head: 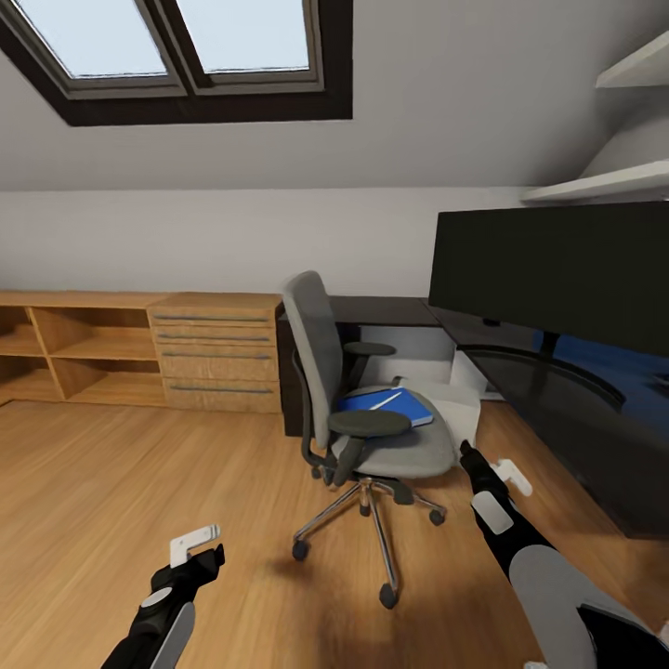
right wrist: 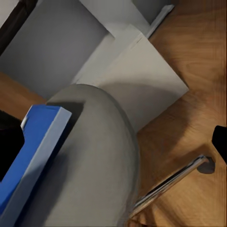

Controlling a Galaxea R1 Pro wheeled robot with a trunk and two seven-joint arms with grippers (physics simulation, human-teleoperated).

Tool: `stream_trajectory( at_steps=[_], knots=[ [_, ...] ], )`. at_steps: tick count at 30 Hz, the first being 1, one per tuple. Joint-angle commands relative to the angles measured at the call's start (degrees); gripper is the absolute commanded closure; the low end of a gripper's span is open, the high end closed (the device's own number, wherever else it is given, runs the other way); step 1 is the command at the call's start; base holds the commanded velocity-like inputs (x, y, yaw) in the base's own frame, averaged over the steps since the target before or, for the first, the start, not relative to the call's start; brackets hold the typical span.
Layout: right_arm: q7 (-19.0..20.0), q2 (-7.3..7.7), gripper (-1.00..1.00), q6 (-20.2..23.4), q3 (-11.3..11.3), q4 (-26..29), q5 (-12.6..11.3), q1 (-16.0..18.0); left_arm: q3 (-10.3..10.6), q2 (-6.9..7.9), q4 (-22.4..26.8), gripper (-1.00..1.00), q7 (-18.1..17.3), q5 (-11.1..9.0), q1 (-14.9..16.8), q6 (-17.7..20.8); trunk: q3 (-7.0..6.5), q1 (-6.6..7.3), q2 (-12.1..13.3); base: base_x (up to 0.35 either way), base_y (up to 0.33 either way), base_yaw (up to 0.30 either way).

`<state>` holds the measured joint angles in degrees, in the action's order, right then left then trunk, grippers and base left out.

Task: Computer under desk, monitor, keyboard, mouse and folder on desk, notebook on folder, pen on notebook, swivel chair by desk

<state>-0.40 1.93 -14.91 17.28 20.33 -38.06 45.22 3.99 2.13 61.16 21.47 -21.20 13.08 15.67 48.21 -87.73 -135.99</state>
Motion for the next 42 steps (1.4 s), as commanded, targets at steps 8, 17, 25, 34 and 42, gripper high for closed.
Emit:
stream_trajectory(
  at_steps=[8,17,25,34,42],
  knots=[
    [-0.1,-0.28,-1.0,0.0,-0.1,0.0,-0.7,0.0,0.2,0.16,0.1,-1.0,0.5,-0.4,0.0,0.2,0.14,0.01,0.0,0.168,0.0,-0.048],
    [-0.1,-0.02,-1.0,0.0,0.4,-0.2,-1.4,0.0,0.2,0.16,0.1,-1.0,0.4,-0.4,0.0,0.1,0.14,0.01,0.0,0.206,0.0,0.0],
    [-0.3,0.53,-1.0,0.3,0.5,-0.3,-4.5,0.0,0.2,0.16,0.1,-1.0,0.3,-0.5,0.0,0.2,0.14,0.01,0.0,0.131,0.0,0.0],
    [-0.3,0.71,-1.0,3.5,0.8,-0.3,-4.8,0.0,0.3,0.16,0.1,-1.0,0.3,-0.4,0.0,0.1,0.14,0.01,0.0,0.11,0.0,0.0],
    [-0.1,1.62,-1.0,6.7,2.8,-0.3,-6.7,0.0,0.4,0.11,0.1,-1.0,0.3,-0.4,0.0,0.1,0.14,0.01,0.0,0.122,0.0,0.0]
  ],
)
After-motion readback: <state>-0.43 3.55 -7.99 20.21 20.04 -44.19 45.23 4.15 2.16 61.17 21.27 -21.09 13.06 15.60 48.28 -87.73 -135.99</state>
